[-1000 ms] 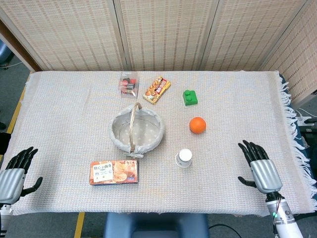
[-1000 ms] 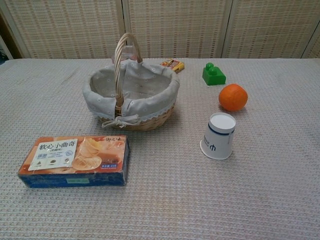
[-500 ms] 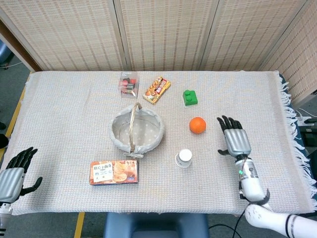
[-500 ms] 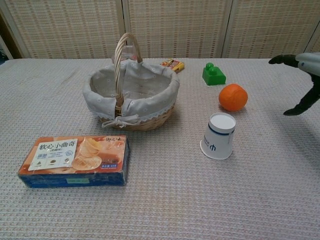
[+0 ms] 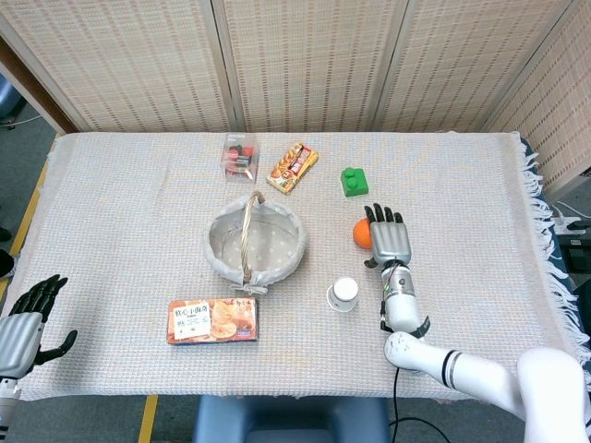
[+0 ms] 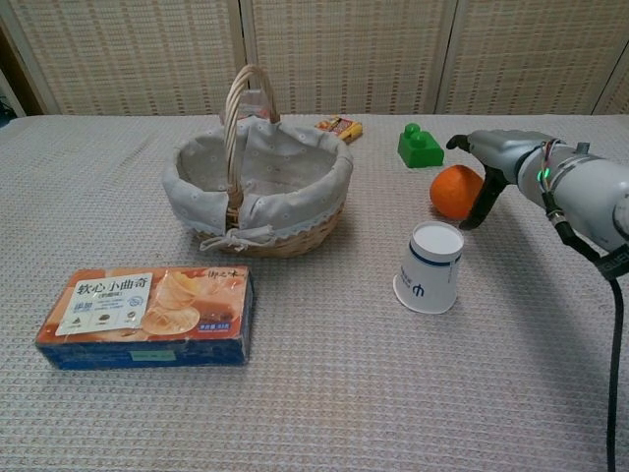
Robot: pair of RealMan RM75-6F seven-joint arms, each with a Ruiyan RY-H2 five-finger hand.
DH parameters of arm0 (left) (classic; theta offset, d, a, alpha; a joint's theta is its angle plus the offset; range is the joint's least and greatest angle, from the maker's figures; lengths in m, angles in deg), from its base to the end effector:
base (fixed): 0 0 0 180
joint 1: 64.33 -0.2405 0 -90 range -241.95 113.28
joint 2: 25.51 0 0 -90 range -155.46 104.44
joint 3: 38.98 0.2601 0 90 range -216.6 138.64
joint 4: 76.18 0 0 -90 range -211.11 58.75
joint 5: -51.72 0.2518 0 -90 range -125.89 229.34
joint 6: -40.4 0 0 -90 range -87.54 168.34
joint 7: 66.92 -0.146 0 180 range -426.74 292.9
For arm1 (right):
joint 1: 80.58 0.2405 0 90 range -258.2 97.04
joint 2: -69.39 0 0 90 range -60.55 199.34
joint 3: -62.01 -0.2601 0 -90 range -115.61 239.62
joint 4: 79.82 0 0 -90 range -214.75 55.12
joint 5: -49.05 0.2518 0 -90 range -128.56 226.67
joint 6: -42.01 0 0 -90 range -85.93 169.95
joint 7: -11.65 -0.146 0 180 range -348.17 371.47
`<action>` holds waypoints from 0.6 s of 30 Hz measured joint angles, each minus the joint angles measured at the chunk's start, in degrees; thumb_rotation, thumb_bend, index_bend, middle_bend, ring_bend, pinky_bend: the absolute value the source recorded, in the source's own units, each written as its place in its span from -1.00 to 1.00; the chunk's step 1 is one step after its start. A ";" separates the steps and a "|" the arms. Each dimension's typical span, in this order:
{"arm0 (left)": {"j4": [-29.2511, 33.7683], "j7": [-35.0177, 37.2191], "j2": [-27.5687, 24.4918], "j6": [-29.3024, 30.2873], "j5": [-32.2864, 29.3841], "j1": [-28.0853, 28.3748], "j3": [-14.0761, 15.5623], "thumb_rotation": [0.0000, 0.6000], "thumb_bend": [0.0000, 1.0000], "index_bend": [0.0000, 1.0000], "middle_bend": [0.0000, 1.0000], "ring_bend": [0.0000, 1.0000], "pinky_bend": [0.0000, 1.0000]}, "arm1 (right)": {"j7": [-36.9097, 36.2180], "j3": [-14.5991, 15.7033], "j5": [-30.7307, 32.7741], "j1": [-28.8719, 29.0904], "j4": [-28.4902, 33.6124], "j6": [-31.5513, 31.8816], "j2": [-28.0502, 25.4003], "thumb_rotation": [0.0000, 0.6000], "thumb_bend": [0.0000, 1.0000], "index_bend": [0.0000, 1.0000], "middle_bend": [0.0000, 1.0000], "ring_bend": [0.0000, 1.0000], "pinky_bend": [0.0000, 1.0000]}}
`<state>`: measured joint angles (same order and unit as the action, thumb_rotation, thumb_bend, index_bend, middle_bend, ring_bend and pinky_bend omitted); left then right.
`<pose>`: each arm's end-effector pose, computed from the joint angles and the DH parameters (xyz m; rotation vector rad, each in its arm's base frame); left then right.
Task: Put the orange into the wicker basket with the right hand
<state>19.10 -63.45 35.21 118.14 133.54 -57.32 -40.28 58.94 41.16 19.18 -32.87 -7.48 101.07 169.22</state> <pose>-0.3381 0.1903 0.1205 -1.4030 -1.0667 -0.8404 -0.1630 -0.4131 -0.0731 1.5241 -1.0501 0.5614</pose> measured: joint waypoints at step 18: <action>0.47 1.08 -0.49 -0.58 0.14 0.16 0.26 1.00 -0.34 -1.00 -1.00 -1.00 -0.79 | -12.70 0.51 -11.45 2.88 -15.30 2.01 10.12 1.00 -0.35 -0.85 0.39 0.39 0.64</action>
<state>19.57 -62.37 34.72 117.55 133.67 -57.16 -40.01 46.25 41.67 7.73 -30.00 -22.78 103.09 179.34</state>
